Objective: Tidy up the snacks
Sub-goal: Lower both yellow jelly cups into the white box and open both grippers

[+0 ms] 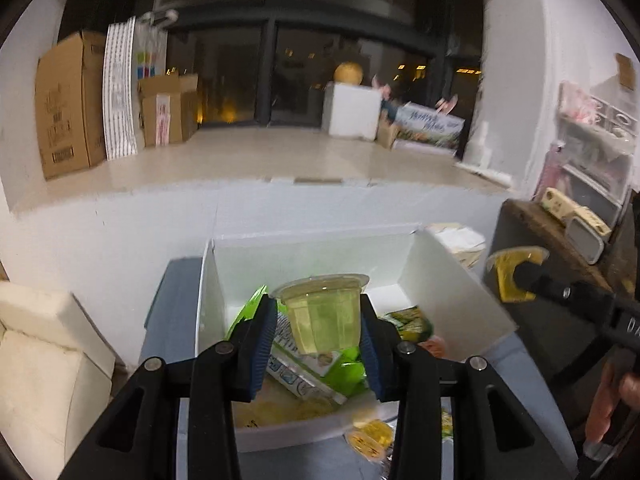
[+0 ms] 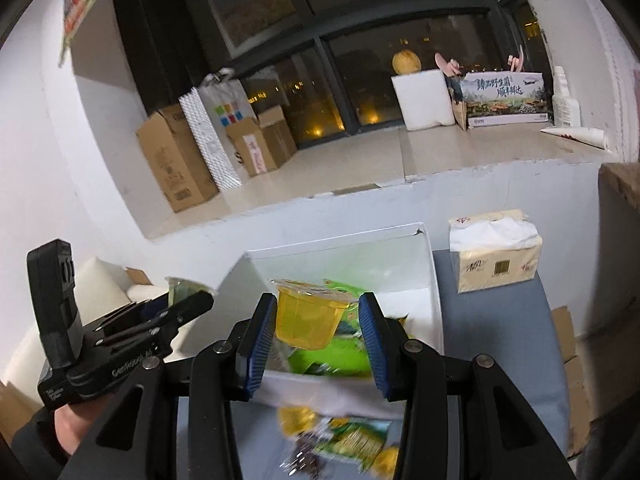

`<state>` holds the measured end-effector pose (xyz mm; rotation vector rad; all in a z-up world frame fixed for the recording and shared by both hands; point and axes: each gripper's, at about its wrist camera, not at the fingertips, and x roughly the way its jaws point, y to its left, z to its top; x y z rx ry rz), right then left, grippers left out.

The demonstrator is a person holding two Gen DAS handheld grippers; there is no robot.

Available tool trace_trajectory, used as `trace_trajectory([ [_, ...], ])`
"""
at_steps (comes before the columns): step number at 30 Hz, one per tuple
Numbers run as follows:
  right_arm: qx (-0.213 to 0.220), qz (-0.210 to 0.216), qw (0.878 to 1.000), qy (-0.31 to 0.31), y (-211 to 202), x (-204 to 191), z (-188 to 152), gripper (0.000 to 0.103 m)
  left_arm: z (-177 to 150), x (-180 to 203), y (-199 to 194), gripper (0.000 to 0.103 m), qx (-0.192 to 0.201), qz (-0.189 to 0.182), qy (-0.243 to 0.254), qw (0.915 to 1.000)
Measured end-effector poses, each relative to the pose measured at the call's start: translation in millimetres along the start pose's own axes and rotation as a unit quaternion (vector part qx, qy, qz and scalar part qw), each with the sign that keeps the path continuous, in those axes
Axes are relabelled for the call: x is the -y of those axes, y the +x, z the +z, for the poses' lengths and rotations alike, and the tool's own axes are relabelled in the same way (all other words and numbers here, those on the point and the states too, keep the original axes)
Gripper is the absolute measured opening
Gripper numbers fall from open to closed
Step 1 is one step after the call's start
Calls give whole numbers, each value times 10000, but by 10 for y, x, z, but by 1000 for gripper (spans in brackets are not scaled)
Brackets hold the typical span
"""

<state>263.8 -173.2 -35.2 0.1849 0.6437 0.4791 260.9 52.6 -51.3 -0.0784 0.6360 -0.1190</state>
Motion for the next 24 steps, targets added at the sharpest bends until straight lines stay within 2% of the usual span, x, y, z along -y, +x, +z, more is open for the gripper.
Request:
trace_trajectory([
  [2, -90, -103, 9999, -90, 143, 23, 32, 46, -33, -64, 177, 45, -198, 80, -41, 9998],
  [3, -128, -195, 9996, -153, 203, 33, 31, 47, -56, -84, 228, 50, -274, 148, -60, 9995],
  [4, -197, -268, 9993, -172, 254, 49, 25, 49, -74, -105, 262, 71, -319, 250, -74, 9991],
  [5, -258, -278, 9992, -125, 288, 80, 11, 66, -98, -132, 280, 102, -339, 350, -111, 9988],
  [6, -254, -269, 9993, -67, 294, 114, -5, 90, -126, -167, 275, 103, -312, 327, -173, 9988],
  [7, -198, -261, 9995, -34, 281, 137, -19, 94, -142, -190, 269, 103, -283, 268, -222, 9990],
  [9, -43, -301, 9995, -37, 226, 166, -59, 94, -180, -232, 267, 103, -351, 200, -326, 9987],
  [13, -46, -313, 9995, -28, 148, 178, -126, 94, -232, -242, 200, 103, -376, 210, -361, 9984],
  [14, -49, -318, 9995, -58, 119, 169, -144, 96, -246, -232, 167, 103, -368, 208, -357, 9985],
  [15, -53, -302, 9995, -90, 73, 157, -168, 102, -255, -226, 130, 103, -364, 212, -347, 9985],
  [18, -16, -225, 9997, -90, -86, 133, -221, 103, -276, -174, -21, 103, -316, 226, -271, 9989],
  [24, 128, -184, 9996, -157, -479, 79, -321, 103, -441, 36, -485, 103, -190, 31, -19, 9998],
])
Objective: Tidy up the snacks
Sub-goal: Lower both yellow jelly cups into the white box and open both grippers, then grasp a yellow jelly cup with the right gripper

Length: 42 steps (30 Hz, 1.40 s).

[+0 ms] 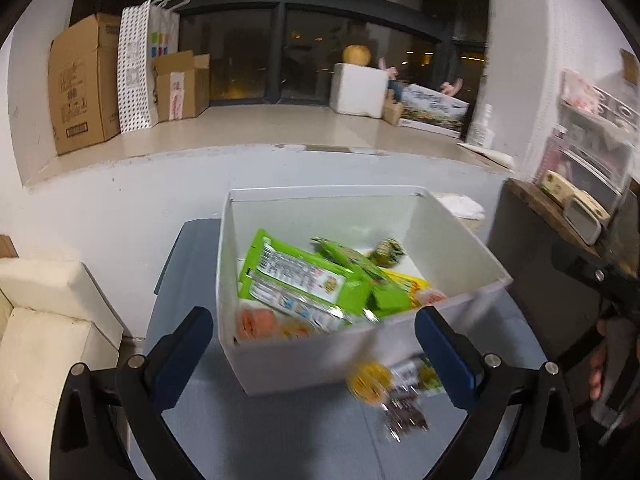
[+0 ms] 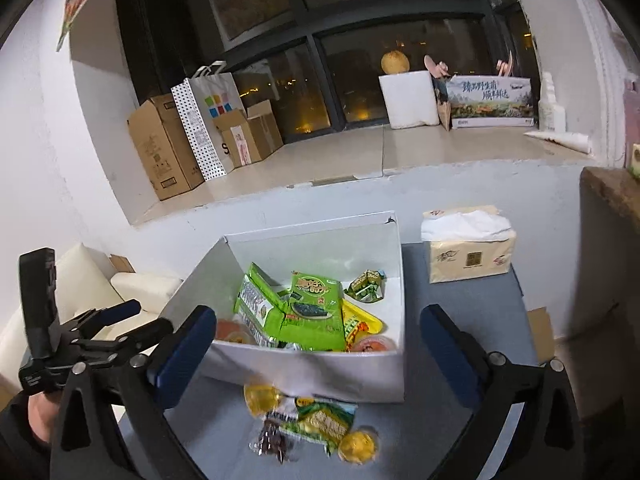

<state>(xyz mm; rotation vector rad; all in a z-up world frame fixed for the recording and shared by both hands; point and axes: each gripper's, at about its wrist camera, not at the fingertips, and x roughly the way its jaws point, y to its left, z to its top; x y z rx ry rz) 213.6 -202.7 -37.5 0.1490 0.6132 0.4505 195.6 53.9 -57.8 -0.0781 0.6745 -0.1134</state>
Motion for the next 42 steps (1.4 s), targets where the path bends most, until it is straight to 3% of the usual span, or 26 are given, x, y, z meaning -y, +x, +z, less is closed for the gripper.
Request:
trace_trajectory([
  [5, -35, -109, 9999, -113, -269, -18, -330, 103, -336, 183, -431, 103, 253, 97, 36, 9996],
  [14, -721, -387, 9965, -150, -356, -21, -1434, 103, -1233, 510, -876, 103, -26, -156, 70, 9999],
  [17, -1019, -569, 9930, -184, -208, -18, -1575, 103, -1381, 549, -933, 103, -134, -206, -47, 9997],
  [24, -1022, -755, 9913, -350, 42, 16, -1451, 103, -1465, 582, -1120, 103, -45, -259, -147, 9995],
  [32, -1240, -665, 9894, -357, 556, 147, -1199, 102, -1511, 501, -1122, 103, -73, -142, -199, 9997],
  [34, -1361, -692, 9877, -343, 672, 195, -1199, 88, -1529, 456, -1103, 103, -120, -123, -256, 9995],
  [35, -1438, -735, 9862, -373, 724, 215, -1212, 73, -1537, 435, -1094, 103, -137, -97, -289, 9994],
  [36, -1569, -764, 9839, -381, 794, 237, -1233, 64, -1542, 413, -1082, 103, -157, -84, -329, 9993],
  [39, -1601, -722, 9833, -469, 839, 238, -1273, 57, -1561, 379, -1056, 103, -187, -44, -372, 9991],
  [40, -1591, -657, 9838, -494, 837, 230, -1280, 53, -1565, 374, -1042, 103, -207, -47, -377, 9991],
  [41, -1585, -570, 9844, -518, 832, 222, -1285, 43, -1564, 371, -1025, 103, -228, -55, -391, 9990],
  [42, -1576, -572, 9842, -570, 825, 211, -1292, 42, -1574, 377, -1019, 103, -238, -60, -397, 9989],
])
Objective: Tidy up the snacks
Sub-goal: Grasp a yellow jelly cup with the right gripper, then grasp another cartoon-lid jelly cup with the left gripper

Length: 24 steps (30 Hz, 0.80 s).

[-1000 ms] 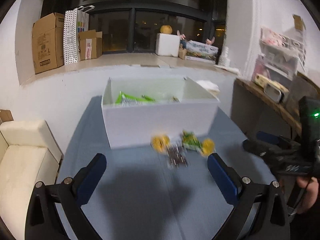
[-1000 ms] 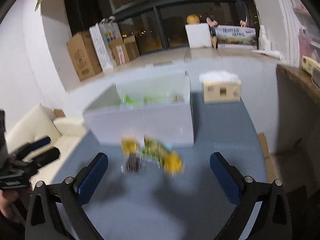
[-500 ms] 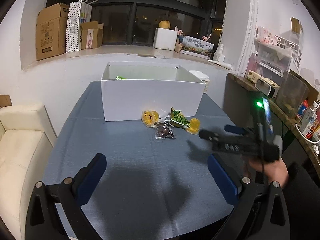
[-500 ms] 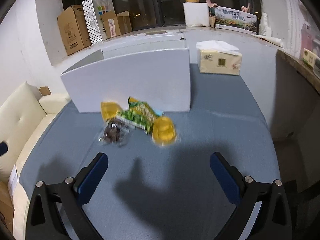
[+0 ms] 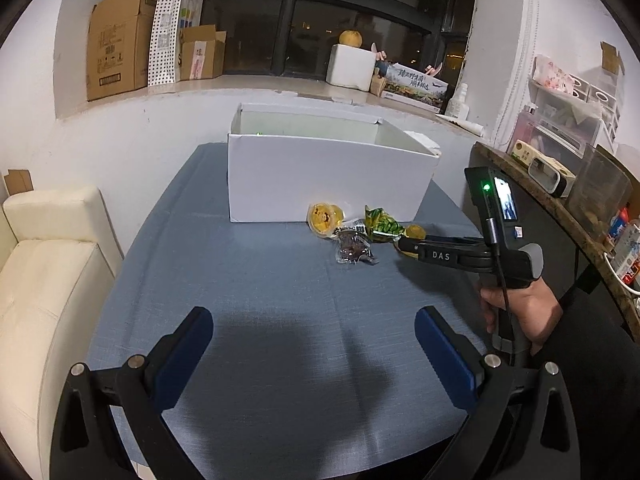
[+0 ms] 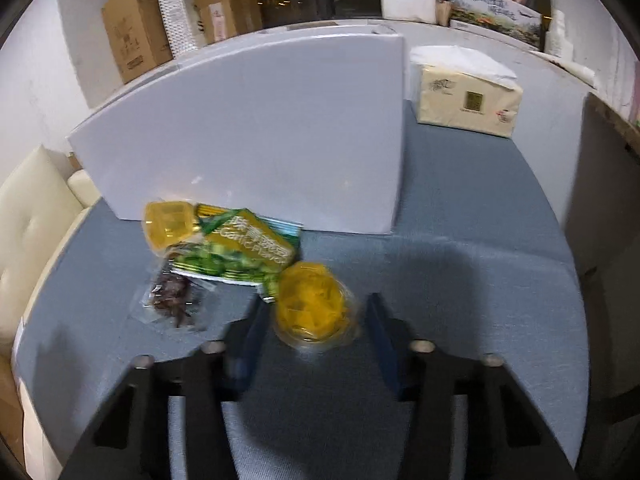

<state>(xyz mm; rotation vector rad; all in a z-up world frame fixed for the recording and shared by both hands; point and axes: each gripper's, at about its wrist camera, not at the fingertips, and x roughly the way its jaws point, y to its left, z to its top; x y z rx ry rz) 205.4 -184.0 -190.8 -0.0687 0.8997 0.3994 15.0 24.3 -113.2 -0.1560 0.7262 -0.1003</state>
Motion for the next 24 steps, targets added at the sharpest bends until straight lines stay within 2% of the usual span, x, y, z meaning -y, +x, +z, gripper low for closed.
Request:
trace_trajectory([
  [9, 142, 293, 9995, 25, -315, -13, -147, 37, 36, -2, 174, 103, -110, -11, 12, 9999],
  [15, 226, 184, 9994, -209, -577, -57, -341, 36, 129, -22, 357, 103, -184, 56, -29, 9998],
  [21, 412, 440, 9980, 187, -824, 83, -476, 35, 180, 10, 518, 103, -246, 6, -44, 9997],
  [24, 497, 550, 9968, 300, -949, 111, -520, 35, 312, 15, 715, 103, -298, 113, -73, 9995],
])
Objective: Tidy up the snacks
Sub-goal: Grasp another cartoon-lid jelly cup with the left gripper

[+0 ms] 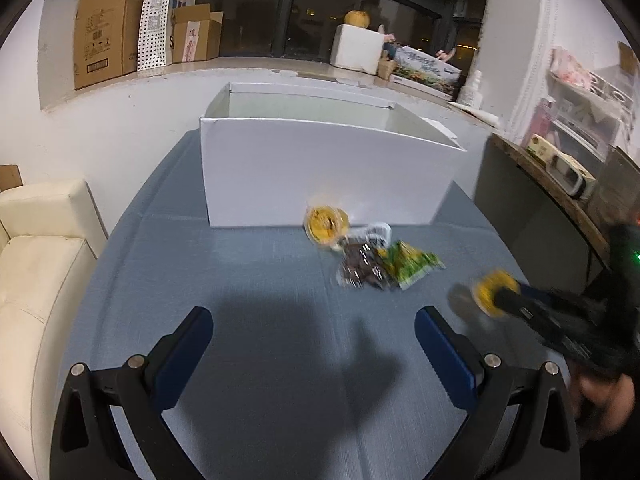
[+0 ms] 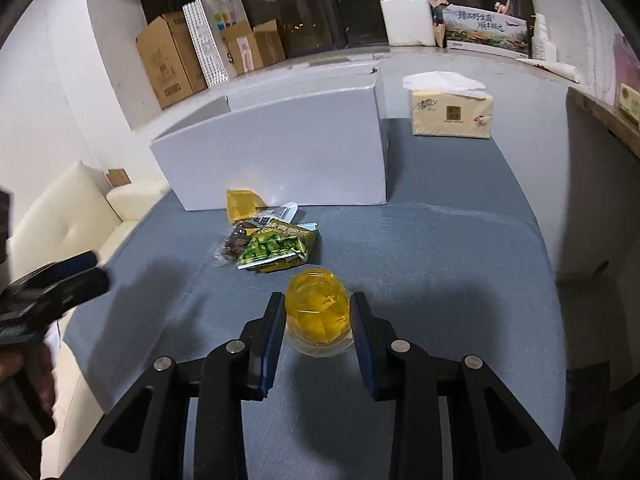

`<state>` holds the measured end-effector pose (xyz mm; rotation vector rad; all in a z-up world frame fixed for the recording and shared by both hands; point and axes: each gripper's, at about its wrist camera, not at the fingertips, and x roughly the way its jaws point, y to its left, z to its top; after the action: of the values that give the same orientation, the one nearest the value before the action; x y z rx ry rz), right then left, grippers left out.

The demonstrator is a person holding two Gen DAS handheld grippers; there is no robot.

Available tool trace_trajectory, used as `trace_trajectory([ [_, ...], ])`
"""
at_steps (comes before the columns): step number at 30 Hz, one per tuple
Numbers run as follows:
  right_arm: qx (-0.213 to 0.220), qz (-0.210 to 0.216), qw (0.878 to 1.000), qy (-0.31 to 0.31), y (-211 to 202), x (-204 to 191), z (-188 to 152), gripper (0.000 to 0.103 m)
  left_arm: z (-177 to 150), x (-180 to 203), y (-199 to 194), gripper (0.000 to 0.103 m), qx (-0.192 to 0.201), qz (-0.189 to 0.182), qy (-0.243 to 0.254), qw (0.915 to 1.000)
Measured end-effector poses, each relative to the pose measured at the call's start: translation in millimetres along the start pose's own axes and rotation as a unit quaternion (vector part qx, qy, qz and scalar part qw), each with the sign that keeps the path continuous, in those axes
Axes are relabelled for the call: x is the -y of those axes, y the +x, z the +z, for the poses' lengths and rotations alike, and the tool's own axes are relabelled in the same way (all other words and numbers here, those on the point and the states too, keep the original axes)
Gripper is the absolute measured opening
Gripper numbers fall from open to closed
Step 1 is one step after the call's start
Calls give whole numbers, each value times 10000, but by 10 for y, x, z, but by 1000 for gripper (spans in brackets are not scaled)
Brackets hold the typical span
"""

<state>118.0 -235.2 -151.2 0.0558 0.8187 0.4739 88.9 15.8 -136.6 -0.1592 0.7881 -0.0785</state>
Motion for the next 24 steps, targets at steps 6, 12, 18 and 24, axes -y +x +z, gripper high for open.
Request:
trace_trajectory([
  [6, 198, 83, 9998, 47, -210, -68, -53, 35, 408, 87, 520, 103, -92, 107, -162, 9998],
  [12, 263, 55, 9996, 46, -299, -65, -72, 35, 612, 196, 1107, 102, -429, 371, -69, 9984],
  [18, 291, 79, 9995, 109, -364, -4, -105, 35, 610, 127, 1415, 63, -672, 310, -116, 9972],
  [24, 281, 122, 9995, 112, -338, -25, -110, 35, 605, 120, 1368, 50, -598, 149, 2, 9981],
])
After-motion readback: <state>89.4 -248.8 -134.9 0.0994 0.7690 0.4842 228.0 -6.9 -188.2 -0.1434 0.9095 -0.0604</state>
